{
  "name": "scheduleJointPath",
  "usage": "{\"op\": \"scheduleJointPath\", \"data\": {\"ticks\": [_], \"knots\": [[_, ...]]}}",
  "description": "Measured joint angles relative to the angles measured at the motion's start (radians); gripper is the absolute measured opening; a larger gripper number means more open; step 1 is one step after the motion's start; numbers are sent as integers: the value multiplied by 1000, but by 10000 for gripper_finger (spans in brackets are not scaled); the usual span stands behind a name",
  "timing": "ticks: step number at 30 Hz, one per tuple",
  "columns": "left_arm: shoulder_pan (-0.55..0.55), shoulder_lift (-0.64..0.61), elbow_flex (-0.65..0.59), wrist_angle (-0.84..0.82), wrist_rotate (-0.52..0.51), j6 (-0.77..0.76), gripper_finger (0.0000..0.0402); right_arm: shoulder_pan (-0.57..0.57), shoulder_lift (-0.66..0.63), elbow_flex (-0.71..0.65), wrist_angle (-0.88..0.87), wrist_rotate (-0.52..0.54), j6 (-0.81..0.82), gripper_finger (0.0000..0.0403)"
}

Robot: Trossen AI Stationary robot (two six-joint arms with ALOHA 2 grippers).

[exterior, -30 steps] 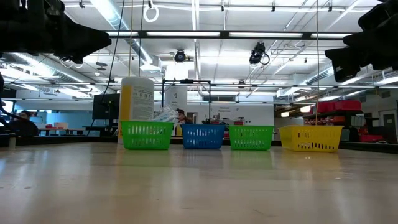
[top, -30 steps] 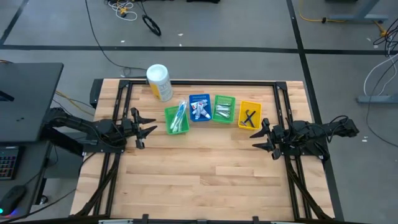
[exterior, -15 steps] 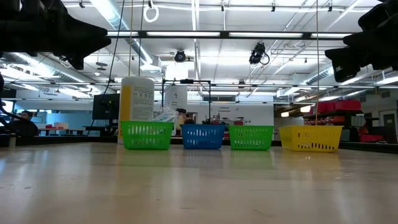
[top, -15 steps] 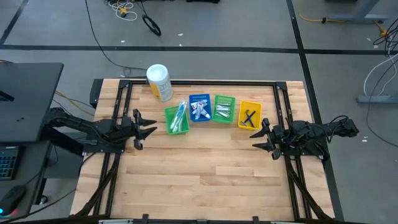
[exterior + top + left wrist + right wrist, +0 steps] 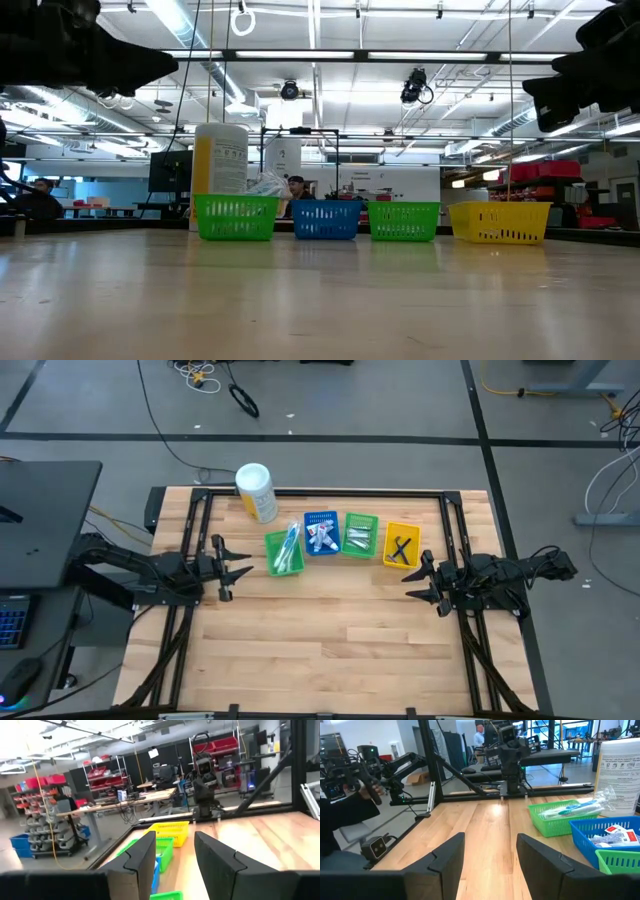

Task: Pick & Place Travel size toiletries
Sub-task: Return to Home Position

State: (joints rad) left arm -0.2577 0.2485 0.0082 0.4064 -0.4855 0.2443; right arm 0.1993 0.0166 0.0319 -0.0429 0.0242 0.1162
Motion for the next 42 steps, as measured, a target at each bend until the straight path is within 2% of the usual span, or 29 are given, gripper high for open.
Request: {"op": "scheduleJointPath", "data": {"ticks": [2, 9, 12, 27, 42], "knots": [[0, 0, 0, -7, 0, -15, 143, 0, 0, 0, 0, 0, 0, 190], [0, 0, 0, -6, 12, -281, 143, 0, 0, 0, 0, 0, 0, 190], [0, 0, 0, -6, 12, -337, 143, 0, 0, 0, 0, 0, 0, 190], [0, 0, 0, -5, 12, -175, 143, 0, 0, 0, 0, 0, 0, 190], [0, 0, 0, -5, 11, -184, 143, 0, 0, 0, 0, 0, 0, 190]]}}
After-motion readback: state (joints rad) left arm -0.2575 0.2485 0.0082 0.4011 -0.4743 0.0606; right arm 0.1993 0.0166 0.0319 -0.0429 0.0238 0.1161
